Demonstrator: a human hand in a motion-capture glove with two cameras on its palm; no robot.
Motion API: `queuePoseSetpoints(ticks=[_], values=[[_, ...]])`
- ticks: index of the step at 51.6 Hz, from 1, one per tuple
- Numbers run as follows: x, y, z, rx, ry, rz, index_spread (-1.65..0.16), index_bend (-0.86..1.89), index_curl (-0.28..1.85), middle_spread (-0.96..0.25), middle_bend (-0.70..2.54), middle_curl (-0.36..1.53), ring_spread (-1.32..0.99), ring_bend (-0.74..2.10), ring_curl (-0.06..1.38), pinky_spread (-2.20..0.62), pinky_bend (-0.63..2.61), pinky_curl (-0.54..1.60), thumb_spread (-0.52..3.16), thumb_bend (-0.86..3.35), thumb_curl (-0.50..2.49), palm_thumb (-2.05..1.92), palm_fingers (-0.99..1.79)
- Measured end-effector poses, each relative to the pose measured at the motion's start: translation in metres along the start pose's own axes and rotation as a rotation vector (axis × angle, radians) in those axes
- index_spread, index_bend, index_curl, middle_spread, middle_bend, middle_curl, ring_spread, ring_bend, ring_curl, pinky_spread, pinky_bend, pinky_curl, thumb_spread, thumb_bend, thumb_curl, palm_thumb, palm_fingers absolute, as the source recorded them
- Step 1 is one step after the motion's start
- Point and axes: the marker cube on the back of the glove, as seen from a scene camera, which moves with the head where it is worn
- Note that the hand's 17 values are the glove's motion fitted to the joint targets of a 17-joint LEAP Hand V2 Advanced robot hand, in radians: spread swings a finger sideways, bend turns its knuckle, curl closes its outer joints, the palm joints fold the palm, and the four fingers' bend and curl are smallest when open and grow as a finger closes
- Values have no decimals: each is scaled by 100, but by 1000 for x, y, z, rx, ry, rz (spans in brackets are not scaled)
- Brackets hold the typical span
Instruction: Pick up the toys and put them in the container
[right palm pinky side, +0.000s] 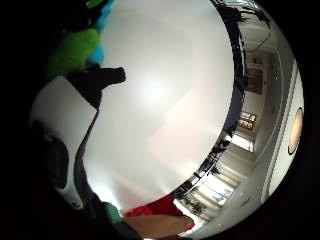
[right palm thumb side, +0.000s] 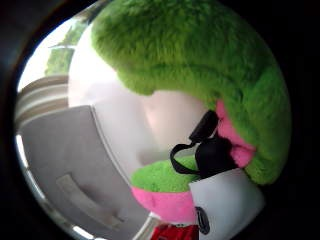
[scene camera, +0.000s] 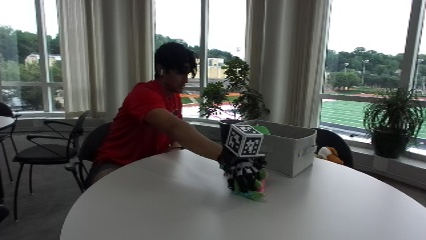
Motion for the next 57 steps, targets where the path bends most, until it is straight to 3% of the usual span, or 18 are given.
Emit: queuePoseSetpoints(ticks=[6,9,10,16,27,38,57], values=[[6,4,-3,89,85,-29,-40,55,38,-14,31,13,-28,77,43,-33,127,31,122,22,50,53,71],[11,7,-6,121,94,-44,-40,59,42,-21,35,15,-35,77,44,-37,123,32,114,22,54,57,76],[12,9,-8,129,88,-49,-40,63,44,-23,44,17,-37,82,46,-38,121,31,109,23,56,61,93],[19,18,-15,159,49,-70,-39,71,52,-32,60,24,-44,88,49,-41,111,32,91,23,65,66,112],[22,43,-57,233,0,-118,-39,78,69,-37,89,38,-46,101,55,-44,105,35,68,20,76,66,119],[4,85,-154,413,23,-196,-39,79,83,-36,100,45,-45,108,57,-45,106,39,53,18,86,64,117],[-110,186,-272,558,-44,-356,-38,76,104,-34,104,51,-43,113,56,-45,107,43,35,17,101,61,114]])
